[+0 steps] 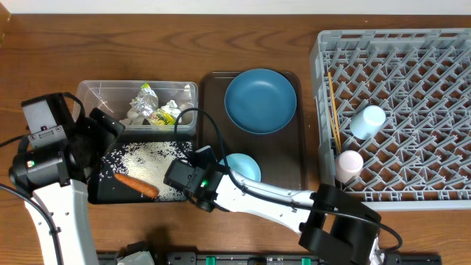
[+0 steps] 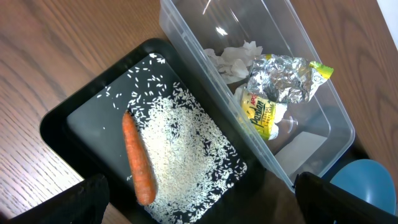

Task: Sort waste into correct bins and load items into the dishwasher rack
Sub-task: 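Lift the light-blue bowl with the right gripper and carry it toward the rack, then lower the light-blue bowl into the rack's back-left corner and release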

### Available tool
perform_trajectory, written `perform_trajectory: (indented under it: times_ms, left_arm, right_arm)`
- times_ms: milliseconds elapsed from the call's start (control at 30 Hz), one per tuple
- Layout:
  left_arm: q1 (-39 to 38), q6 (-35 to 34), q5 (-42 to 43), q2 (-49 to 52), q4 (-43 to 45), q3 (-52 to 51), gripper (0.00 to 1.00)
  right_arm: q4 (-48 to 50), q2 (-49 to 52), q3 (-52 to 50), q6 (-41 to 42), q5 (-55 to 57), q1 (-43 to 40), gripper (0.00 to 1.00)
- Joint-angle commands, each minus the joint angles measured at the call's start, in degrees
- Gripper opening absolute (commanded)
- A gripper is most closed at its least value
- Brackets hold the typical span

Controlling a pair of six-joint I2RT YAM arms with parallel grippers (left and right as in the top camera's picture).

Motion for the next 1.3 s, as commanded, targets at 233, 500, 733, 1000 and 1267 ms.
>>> perform_trajectory:
  times_ms: [233,500,733,1000,1267]
  left_arm:
    - [0.2,0.5,-0.7,0.2,-0.2,0.7,0.97]
    - [0.2,0.5,-0.7,0.2,-0.2,0.7,0.97]
    - [0.2,0.5,-0.7,0.2,-0.2,0.7,0.97]
    - [0.2,0.5,-0.7,0.2,-0.2,0.7,0.97]
    - [0.2,0.5,-0.7,0.2,-0.2,0.7,0.97]
  right_arm:
    - [-0.8,0.5,-0.1,-1.9,3.5,-0.9,0.01]
    - [-3.1,-8.0,1.3,-3.6,3.5,-2.8,0.01]
    - [-2.5,-26.3,1.3,-11.1,0.2,-8.3,0.01]
    - [-0.5,-42.5,1.3,-20.9,-16.9,-30.0,0.01]
    - [6.4,-45.0,1.3,-35.9,-37.1,-57.8,0.01]
